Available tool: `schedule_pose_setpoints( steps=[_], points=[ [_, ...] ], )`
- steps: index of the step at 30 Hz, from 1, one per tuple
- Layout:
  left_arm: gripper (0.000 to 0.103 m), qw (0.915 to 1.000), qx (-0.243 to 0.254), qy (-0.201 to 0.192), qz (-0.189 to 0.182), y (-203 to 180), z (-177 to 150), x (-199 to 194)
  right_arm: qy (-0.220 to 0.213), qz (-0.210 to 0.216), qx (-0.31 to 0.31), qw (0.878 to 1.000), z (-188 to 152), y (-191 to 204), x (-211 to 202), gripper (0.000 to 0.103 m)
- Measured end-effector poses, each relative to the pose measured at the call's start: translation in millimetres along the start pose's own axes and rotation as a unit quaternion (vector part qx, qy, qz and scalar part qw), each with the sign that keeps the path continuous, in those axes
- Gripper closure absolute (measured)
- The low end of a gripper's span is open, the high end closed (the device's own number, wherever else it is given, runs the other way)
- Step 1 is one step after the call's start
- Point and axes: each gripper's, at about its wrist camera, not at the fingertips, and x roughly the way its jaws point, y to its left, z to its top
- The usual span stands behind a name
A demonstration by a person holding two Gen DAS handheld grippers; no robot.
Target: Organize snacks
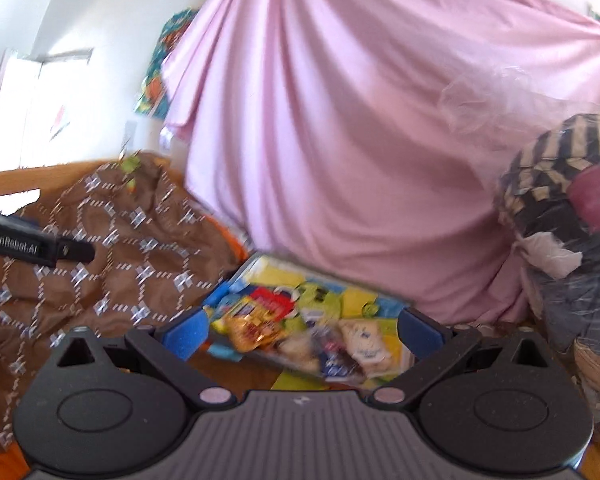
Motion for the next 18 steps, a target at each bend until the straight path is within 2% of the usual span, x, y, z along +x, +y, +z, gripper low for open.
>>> schedule_pose_setpoints(
  steps=[3, 6, 11, 14, 18],
  points=[
    [0.001, 1.0000, -0.008, -0.003, 0.001, -0.2, -6.9, 12.0, -0.013, -0.001, 0.058, 0.998, -10.6, -8.3, 6.3, 0.000],
    [0.001, 0.9999, -0.011, -0.009, 0.005, -3.9, -15.2, 22.9, -0.030, -0.009, 0.084, 0.996, -26.8, -8.3, 12.4, 0.000],
    [0.001, 0.9998, -0.016, 0.013, 0.008, -9.6, -36.4, 37.3, -0.040, -0.018, 0.132, 0.990, -52.4, -9.5, 22.8, 0.000],
    [0.001, 0.9999, 0.004, 0.011, 0.003, -13.8, -51.8, 36.7, -0.041, -0.032, 0.160, 0.986, -68.0, -9.6, 25.8, 0.000],
    [0.001, 0.9994, 0.034, -0.006, 0.006, -21.2, -71.7, 32.3, -0.034, -0.037, 0.168, 0.985, -88.8, -2.6, 26.7, 0.000]
  ],
)
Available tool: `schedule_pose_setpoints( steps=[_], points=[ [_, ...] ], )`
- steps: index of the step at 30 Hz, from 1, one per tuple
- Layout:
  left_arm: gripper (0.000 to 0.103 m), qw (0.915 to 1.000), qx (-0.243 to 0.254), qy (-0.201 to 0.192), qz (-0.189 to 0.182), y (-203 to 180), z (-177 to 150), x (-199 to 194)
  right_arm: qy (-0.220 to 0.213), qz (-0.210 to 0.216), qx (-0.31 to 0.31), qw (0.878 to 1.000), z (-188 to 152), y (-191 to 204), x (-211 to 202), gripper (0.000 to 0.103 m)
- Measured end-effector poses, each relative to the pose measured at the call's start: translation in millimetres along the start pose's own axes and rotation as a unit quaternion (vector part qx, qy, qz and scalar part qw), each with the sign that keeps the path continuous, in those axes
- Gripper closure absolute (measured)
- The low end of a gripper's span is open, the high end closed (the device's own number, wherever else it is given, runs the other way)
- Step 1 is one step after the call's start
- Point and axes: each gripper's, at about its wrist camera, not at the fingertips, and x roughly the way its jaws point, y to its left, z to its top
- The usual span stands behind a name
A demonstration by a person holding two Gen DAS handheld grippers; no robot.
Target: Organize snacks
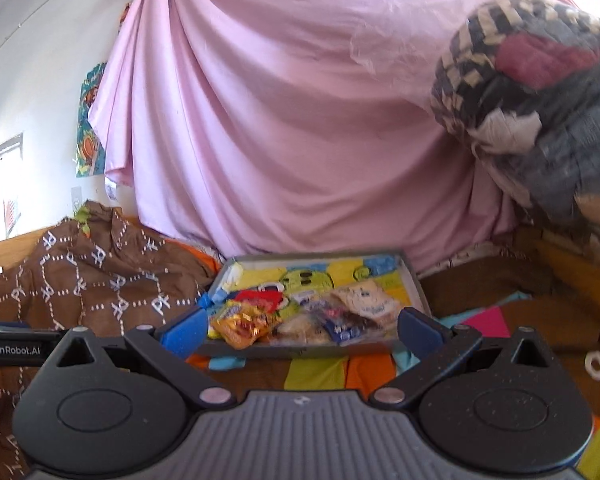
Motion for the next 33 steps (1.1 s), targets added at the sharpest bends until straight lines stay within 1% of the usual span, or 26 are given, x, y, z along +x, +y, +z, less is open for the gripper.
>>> schedule_pose_setpoints(
  steps=[5, 10, 12, 16, 20, 22, 25, 33],
  points=[
    [0.001, 0.9999, -0.002, -0.009, 0.008, -7.2, -20.4, -4.4, 0.006, 0.001, -0.008, 1.000, -23.2, 4.9, -4.2, 0.000],
    [0.001, 0.9997, -0.015, -0.008, 0.020, -4.5, -36.3, -12.8, 0.007, 0.009, 0.003, 1.000, -33.2, 5.4, -10.7, 0.000],
    [0.001, 0.9996, -0.013, -0.008, 0.024, -4.2, -40.1, -16.9, 0.008, 0.010, 0.005, 1.000, -37.8, 5.2, -13.4, 0.000],
    [0.001, 0.9994, -0.001, -0.014, 0.033, -3.9, -48.7, -27.8, 0.025, 0.007, 0.014, 1.000, -49.7, 5.7, -16.6, 0.000],
    [0.001, 0.9993, 0.007, -0.016, 0.034, -4.5, -54.5, -34.7, 0.033, 0.003, 0.016, 0.999, -51.4, 8.2, -19.5, 0.000],
    [0.001, 0.9990, 0.015, -0.018, 0.038, -5.0, -55.4, -36.1, 0.031, 0.000, 0.022, 0.999, -50.9, 8.1, -22.3, 0.000],
    [0.001, 0.9988, 0.013, -0.022, 0.042, -4.4, -55.6, -35.7, 0.030, -0.006, 0.028, 0.999, -52.5, 8.1, -24.7, 0.000],
    [0.001, 0.9987, 0.010, -0.016, 0.047, -2.2, -59.3, -26.6, 0.006, -0.014, 0.043, 0.999, -60.2, 3.7, -25.7, 0.000]
  ],
)
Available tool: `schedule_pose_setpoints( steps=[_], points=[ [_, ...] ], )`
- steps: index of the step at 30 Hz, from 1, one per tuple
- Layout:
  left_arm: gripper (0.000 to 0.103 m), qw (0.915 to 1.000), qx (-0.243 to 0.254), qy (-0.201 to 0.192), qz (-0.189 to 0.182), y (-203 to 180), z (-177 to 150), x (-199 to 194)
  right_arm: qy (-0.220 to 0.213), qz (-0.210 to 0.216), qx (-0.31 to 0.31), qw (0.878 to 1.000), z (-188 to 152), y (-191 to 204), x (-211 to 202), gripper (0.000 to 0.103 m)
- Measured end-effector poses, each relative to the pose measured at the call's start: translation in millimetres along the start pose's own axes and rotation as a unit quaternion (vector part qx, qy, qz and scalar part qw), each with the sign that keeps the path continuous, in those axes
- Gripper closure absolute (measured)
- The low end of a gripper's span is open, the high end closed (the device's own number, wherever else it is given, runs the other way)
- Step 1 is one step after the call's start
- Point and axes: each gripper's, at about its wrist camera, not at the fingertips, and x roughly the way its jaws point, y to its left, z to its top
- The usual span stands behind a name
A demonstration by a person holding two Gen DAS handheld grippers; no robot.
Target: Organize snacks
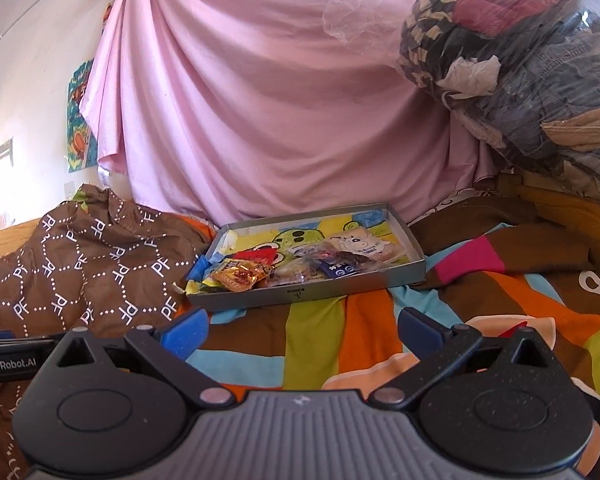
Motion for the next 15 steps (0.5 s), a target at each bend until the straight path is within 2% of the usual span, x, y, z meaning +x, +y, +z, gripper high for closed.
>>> schedule_pose_setpoints(
  steps=[8, 15],
  points=[
    [0.001, 0.9997, 0.021, 0.008, -0.001, -0.6, -6.8, 8.2, 0.026, 0.002, -0.002, 1.000, -16.1, 1.6, 13.6, 0.000],
    [0.001, 0.9989, 0.045, -0.015, 0.005, -1.7, -15.3, 6.7, 0.014, -0.008, -0.006, 1.000, -25.1, 1.8, 22.4, 0.000]
  ],
)
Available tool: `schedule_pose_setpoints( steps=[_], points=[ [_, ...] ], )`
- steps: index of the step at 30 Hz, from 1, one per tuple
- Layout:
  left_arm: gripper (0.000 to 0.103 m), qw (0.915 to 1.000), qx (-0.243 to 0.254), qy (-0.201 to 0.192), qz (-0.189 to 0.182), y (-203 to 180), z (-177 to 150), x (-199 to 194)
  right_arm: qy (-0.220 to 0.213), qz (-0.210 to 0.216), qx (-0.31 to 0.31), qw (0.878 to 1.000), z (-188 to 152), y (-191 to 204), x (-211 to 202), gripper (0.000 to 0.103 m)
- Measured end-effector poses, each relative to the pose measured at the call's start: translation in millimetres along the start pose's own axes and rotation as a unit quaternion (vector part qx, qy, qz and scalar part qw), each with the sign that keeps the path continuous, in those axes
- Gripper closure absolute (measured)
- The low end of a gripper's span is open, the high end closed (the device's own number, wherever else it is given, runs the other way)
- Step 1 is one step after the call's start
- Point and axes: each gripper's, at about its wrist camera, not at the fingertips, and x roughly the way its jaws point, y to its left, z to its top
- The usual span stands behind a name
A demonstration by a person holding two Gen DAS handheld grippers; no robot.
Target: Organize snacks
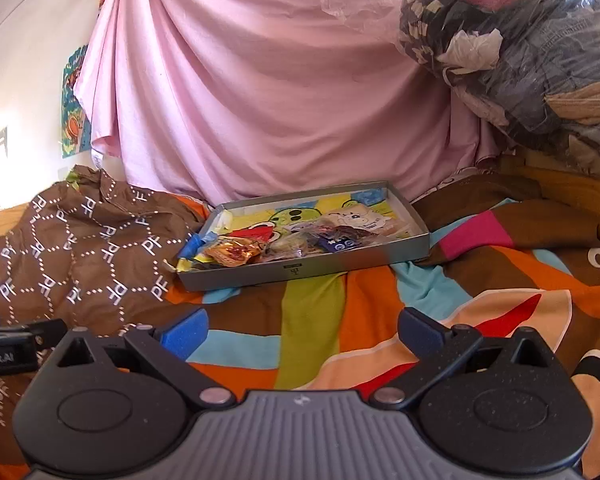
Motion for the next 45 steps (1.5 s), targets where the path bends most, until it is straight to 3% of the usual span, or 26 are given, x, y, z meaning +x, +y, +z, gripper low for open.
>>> schedule_pose_setpoints(
  steps=[6, 12, 19, 45],
  points=[
    [0.001, 0.9997, 0.016, -0.018, -0.006, -10.4, -4.9, 0.5, -0.010, -0.026, -0.009, 1.000, -4.9, -1.2, 0.8, 0.000],
    [0.001, 0.9996, 0.000, -0.026, -0.010, -10.0, -7.7, -0.7, -0.027, -0.041, -0.028, 0.998, -4.1, 4.6, -5.2, 0.000],
    [0.001, 0.9993, 0.001, -0.034, -0.016, -12.7, -9.1, 4.1, -0.066, -0.062, -0.062, 0.994, -3.4, 9.9, -5.7, 0.000],
    [0.001, 0.9996, -0.014, -0.022, -0.008, -4.2, -11.5, 3.3, -0.037, -0.031, -0.055, 0.997, -11.2, 11.6, -1.7, 0.000]
  ],
)
